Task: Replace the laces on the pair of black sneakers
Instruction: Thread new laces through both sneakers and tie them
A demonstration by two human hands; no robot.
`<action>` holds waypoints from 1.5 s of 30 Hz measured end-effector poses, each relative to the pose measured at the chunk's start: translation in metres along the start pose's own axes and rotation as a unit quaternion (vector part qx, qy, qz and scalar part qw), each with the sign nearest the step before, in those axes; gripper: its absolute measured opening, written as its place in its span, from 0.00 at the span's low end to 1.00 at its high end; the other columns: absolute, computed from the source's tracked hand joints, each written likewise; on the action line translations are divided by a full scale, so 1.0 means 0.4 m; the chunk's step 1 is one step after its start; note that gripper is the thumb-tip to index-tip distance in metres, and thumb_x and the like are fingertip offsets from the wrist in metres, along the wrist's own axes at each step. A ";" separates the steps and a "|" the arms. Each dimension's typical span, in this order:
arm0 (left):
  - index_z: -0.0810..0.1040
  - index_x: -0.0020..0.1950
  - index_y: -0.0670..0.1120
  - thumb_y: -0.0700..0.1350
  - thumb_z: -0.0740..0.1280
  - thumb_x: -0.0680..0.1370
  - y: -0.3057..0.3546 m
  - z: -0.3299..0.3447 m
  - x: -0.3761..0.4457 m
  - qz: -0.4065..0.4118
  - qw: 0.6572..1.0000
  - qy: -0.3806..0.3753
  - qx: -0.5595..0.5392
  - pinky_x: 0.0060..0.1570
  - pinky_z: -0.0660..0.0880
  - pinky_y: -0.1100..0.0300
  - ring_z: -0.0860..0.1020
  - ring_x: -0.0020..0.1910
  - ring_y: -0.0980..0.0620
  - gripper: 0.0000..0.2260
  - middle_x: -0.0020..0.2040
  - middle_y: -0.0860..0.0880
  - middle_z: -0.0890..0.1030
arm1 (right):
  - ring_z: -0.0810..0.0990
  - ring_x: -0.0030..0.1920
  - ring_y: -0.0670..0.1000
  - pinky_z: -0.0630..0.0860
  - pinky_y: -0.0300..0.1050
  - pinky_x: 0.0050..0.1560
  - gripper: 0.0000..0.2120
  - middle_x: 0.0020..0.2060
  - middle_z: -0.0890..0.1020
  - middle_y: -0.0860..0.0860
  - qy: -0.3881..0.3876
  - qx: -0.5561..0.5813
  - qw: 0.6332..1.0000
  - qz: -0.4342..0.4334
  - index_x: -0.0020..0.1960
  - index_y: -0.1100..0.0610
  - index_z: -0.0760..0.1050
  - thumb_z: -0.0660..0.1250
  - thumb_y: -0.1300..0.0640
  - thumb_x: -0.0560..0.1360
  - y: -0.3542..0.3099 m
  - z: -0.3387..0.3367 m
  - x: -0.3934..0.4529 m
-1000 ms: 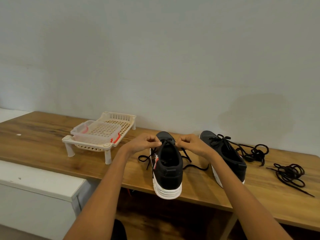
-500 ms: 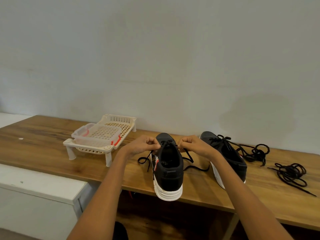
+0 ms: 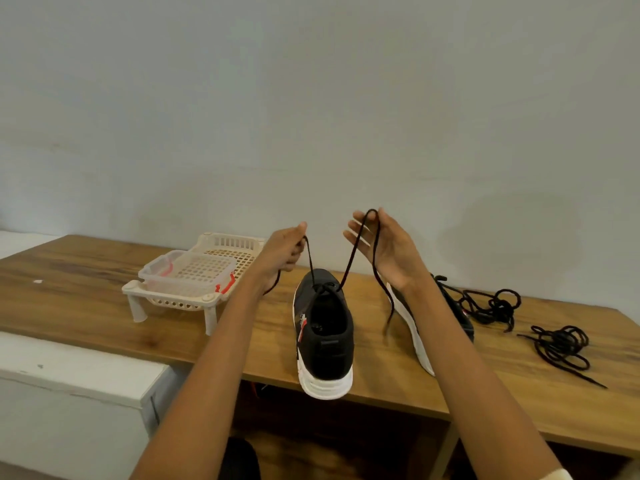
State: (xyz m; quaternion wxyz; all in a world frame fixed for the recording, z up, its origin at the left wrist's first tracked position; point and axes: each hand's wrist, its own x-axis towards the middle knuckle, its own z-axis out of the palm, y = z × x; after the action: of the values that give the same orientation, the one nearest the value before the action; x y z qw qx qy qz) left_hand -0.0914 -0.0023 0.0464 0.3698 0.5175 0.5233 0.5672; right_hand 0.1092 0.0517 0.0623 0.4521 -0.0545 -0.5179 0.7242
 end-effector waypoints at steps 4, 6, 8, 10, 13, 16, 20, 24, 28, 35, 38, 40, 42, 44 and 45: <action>0.71 0.43 0.45 0.59 0.62 0.78 0.065 0.043 0.038 0.016 0.969 -0.073 0.235 0.23 0.57 0.63 0.60 0.23 0.56 0.16 0.28 0.52 0.66 | 0.80 0.46 0.49 0.77 0.47 0.56 0.18 0.45 0.80 0.51 -0.036 -0.037 0.999 -0.009 0.54 0.58 0.78 0.54 0.49 0.81 -0.081 0.063 0.086; 0.71 0.49 0.45 0.60 0.64 0.76 0.104 0.050 0.050 0.024 0.950 -0.131 0.282 0.23 0.57 0.62 0.60 0.22 0.56 0.18 0.28 0.51 0.67 | 0.79 0.46 0.49 0.76 0.48 0.57 0.22 0.45 0.80 0.51 -0.034 -0.110 0.993 0.006 0.56 0.59 0.77 0.51 0.46 0.82 -0.119 0.100 0.139; 0.72 0.54 0.46 0.60 0.63 0.77 0.142 0.060 0.062 0.047 0.957 -0.148 0.246 0.24 0.56 0.62 0.60 0.24 0.56 0.18 0.29 0.50 0.66 | 0.80 0.46 0.50 0.77 0.47 0.54 0.23 0.45 0.81 0.51 -0.024 -0.196 0.980 0.033 0.56 0.58 0.78 0.50 0.44 0.82 -0.142 0.125 0.193; 0.75 0.56 0.48 0.57 0.59 0.80 0.173 0.064 0.074 0.059 0.973 -0.134 0.179 0.25 0.56 0.62 0.62 0.26 0.57 0.15 0.29 0.51 0.65 | 0.80 0.45 0.50 0.78 0.44 0.47 0.21 0.46 0.81 0.52 -0.005 -0.298 0.953 0.061 0.56 0.58 0.78 0.52 0.46 0.83 -0.144 0.139 0.240; 0.78 0.51 0.46 0.52 0.56 0.83 0.177 0.048 0.098 0.019 0.989 -0.102 0.108 0.23 0.54 0.65 0.62 0.24 0.59 0.15 0.27 0.54 0.64 | 0.80 0.43 0.50 0.77 0.42 0.40 0.17 0.45 0.81 0.52 0.053 -0.377 0.920 0.098 0.55 0.58 0.78 0.53 0.51 0.82 -0.120 0.125 0.288; 0.78 0.46 0.46 0.47 0.58 0.82 0.151 0.018 0.120 -0.024 0.996 -0.061 0.063 0.21 0.51 0.66 0.57 0.23 0.58 0.11 0.26 0.53 0.63 | 0.79 0.41 0.51 0.77 0.43 0.41 0.15 0.48 0.80 0.54 0.100 -0.413 0.892 0.152 0.50 0.58 0.76 0.54 0.51 0.82 -0.077 0.077 0.292; 0.76 0.49 0.45 0.50 0.56 0.83 0.139 -0.002 0.153 -0.067 0.997 -0.010 0.031 0.18 0.51 0.67 0.55 0.20 0.59 0.13 0.26 0.53 0.61 | 0.77 0.44 0.52 0.78 0.42 0.41 0.21 0.56 0.74 0.57 0.110 -0.426 0.879 0.186 0.61 0.62 0.71 0.57 0.45 0.81 0.000 0.013 0.236; 0.77 0.48 0.44 0.51 0.54 0.83 0.131 -0.010 0.185 -0.102 0.993 0.017 0.059 0.18 0.52 0.68 0.56 0.20 0.58 0.16 0.29 0.51 0.62 | 0.78 0.42 0.51 0.78 0.45 0.46 0.28 0.43 0.78 0.54 -0.034 -0.376 0.891 0.251 0.52 0.60 0.74 0.54 0.36 0.78 0.035 -0.006 0.185; 0.78 0.49 0.42 0.52 0.53 0.83 0.136 -0.031 0.193 -0.132 0.972 0.030 0.192 0.20 0.55 0.67 0.57 0.22 0.56 0.19 0.31 0.49 0.64 | 0.73 0.34 0.48 0.79 0.45 0.44 0.18 0.33 0.72 0.50 -0.048 -0.356 0.911 0.202 0.41 0.57 0.71 0.58 0.43 0.79 0.015 -0.009 0.181; 0.77 0.54 0.41 0.53 0.55 0.83 0.197 -0.068 0.186 -0.156 0.933 -0.071 0.316 0.20 0.56 0.67 0.58 0.24 0.57 0.18 0.31 0.50 0.62 | 0.78 0.38 0.49 0.80 0.46 0.51 0.15 0.36 0.77 0.51 -0.057 -0.347 0.918 0.182 0.41 0.57 0.71 0.58 0.50 0.81 -0.016 0.015 0.188; 0.74 0.57 0.42 0.58 0.57 0.81 0.190 -0.056 0.169 -0.192 0.912 -0.102 0.347 0.21 0.54 0.67 0.56 0.23 0.57 0.20 0.31 0.51 0.61 | 0.76 0.37 0.47 0.78 0.44 0.48 0.15 0.35 0.78 0.49 -0.007 -0.351 0.931 0.102 0.41 0.56 0.74 0.58 0.49 0.81 -0.012 0.043 0.195; 0.71 0.54 0.46 0.60 0.61 0.78 0.183 -0.045 0.157 -0.178 0.906 -0.136 0.359 0.22 0.55 0.66 0.57 0.24 0.57 0.18 0.33 0.50 0.64 | 0.76 0.37 0.46 0.76 0.43 0.48 0.14 0.35 0.78 0.48 -0.002 -0.361 0.931 0.061 0.42 0.56 0.75 0.58 0.50 0.81 -0.031 0.060 0.206; 0.67 0.55 0.50 0.57 0.66 0.76 0.179 -0.033 0.147 -0.111 0.928 -0.141 0.326 0.23 0.57 0.66 0.59 0.26 0.57 0.16 0.38 0.49 0.69 | 0.75 0.37 0.46 0.75 0.42 0.47 0.13 0.35 0.78 0.48 -0.036 -0.362 0.930 0.048 0.44 0.56 0.76 0.56 0.53 0.81 -0.061 0.081 0.212; 0.61 0.65 0.56 0.53 0.69 0.76 0.187 -0.018 0.143 -0.042 0.951 -0.138 0.273 0.24 0.59 0.65 0.61 0.27 0.57 0.22 0.35 0.50 0.67 | 0.75 0.39 0.46 0.74 0.41 0.47 0.13 0.36 0.77 0.48 -0.067 -0.375 0.923 0.049 0.45 0.56 0.77 0.56 0.54 0.81 -0.093 0.103 0.218; 0.62 0.66 0.56 0.51 0.68 0.77 0.194 -0.009 0.142 -0.023 0.953 -0.143 0.266 0.25 0.58 0.64 0.61 0.26 0.57 0.21 0.33 0.50 0.66 | 0.75 0.39 0.47 0.74 0.40 0.46 0.13 0.36 0.78 0.48 -0.063 -0.385 0.920 0.044 0.45 0.56 0.77 0.56 0.54 0.80 -0.104 0.112 0.221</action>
State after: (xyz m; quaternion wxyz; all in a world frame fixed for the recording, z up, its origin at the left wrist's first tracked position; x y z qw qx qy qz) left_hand -0.0963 0.0375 0.1338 0.3029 0.6605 0.6085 0.3190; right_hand 0.0578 0.0854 0.1505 0.3309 -0.2013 -0.7810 0.4899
